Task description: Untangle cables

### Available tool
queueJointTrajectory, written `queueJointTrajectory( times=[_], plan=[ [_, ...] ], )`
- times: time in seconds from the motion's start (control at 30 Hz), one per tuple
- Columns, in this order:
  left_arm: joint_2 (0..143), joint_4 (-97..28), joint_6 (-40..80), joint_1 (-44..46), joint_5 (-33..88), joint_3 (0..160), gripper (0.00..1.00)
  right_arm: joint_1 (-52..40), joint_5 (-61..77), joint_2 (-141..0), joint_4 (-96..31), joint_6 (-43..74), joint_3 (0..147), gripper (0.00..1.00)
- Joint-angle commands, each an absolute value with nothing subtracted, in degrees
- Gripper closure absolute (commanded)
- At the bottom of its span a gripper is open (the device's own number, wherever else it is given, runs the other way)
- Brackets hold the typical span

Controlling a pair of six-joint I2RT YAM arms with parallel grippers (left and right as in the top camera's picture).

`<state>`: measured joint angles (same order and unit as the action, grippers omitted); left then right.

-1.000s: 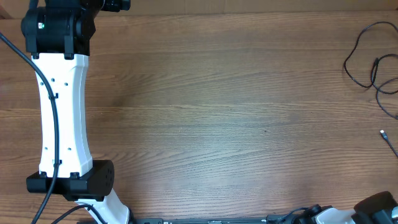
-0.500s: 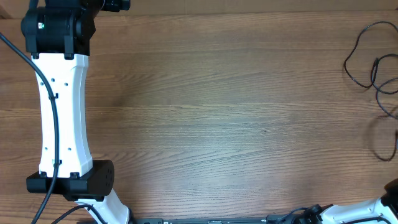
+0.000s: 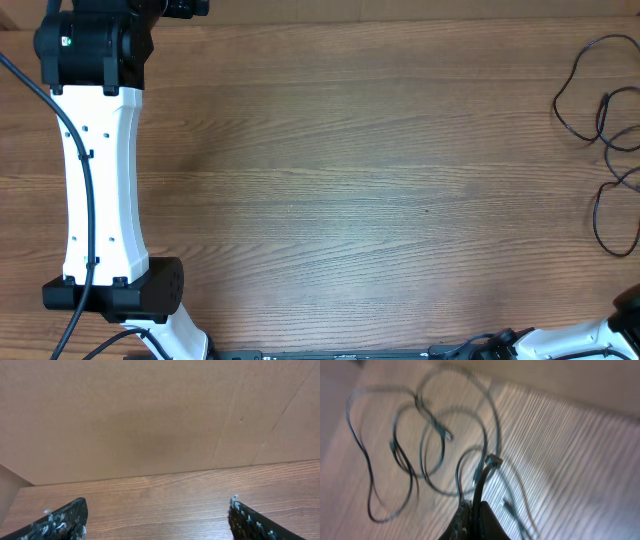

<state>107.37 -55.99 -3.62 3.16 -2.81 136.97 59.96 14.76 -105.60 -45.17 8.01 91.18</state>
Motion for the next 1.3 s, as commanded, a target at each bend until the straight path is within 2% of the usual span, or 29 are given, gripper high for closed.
queueJointTrajectory(
  times=[0.0,0.27,0.57,0.97,1.23,1.27],
  plan=[
    [106.69,-55.92,-4.73,3.51,-3.33,137.43,0.11,55.57,15.14,-104.18,-41.69,9.80,85.38,0.96],
    [106.69,-57.14,-4.75,3.51,-3.36,137.43,0.11,46.17,14.26,-104.27,-36.03,11.79,80.20,0.96],
    [106.69,-57.23,-4.78,3.51,-3.38,137.43,0.11,38.63,-0.38,-105.58,-36.18,11.77,79.88,0.96],
    [106.69,-57.60,-5.23,3.51,-3.38,137.40,0.11,42.04,-8.36,-106.54,-37.36,11.81,77.78,0.96],
    [106.69,-58.39,-6.55,3.51,-3.40,137.40,0.10,44.07,-7.14,-106.54,-24.10,12.69,65.06,0.96],
    [106.69,-58.54,-6.90,3.51,-3.42,137.40,0.11,44.05,-6.42,-106.54,-22.48,12.67,63.83,0.91]
  ],
)
